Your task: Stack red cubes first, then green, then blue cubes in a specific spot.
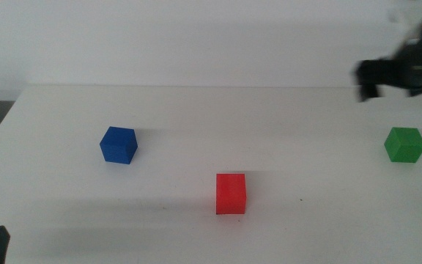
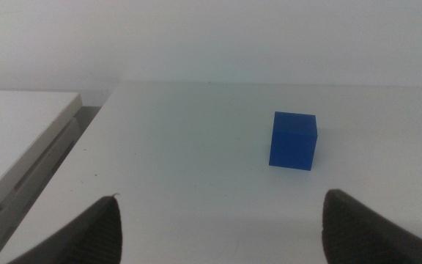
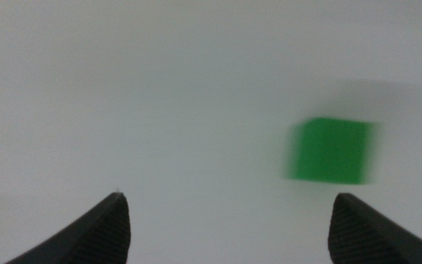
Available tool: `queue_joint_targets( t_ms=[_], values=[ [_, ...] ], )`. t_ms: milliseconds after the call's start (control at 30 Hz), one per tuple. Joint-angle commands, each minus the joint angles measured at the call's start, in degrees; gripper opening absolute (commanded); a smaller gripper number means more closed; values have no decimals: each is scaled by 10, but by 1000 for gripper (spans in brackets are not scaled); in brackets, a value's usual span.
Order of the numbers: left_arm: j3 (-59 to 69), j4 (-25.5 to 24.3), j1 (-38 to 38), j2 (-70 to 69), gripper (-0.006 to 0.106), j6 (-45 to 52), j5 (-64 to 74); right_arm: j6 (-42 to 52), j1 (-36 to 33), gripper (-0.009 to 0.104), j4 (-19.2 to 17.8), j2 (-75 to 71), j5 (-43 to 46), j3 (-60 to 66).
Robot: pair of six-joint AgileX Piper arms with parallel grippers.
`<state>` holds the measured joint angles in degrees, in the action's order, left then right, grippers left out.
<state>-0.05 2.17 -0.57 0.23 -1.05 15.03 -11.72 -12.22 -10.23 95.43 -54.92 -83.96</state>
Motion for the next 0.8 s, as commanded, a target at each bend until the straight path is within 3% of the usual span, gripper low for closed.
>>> queue_joint_targets(
  t_ms=[0, 100, 167, 367, 767],
  values=[
    [1, 1, 0, -2, 94, -3, -6, 99, 73, 93, 35, 12, 20, 4],
    [1, 1, 0, -2, 94, -3, -6, 146, 149, 93, 94, 41, 39, 4],
    [1, 1, 0, -2, 94, -3, -6, 154, 184, 93, 113, 63, 41, 4],
    [1, 1, 0, -2, 94, -3, -6, 174, 212, 93, 91, 118, 51, 4],
    [1, 1, 0, -2, 94, -3, -6, 177, 206, 93, 102, 172, 96, 4]
  ],
)
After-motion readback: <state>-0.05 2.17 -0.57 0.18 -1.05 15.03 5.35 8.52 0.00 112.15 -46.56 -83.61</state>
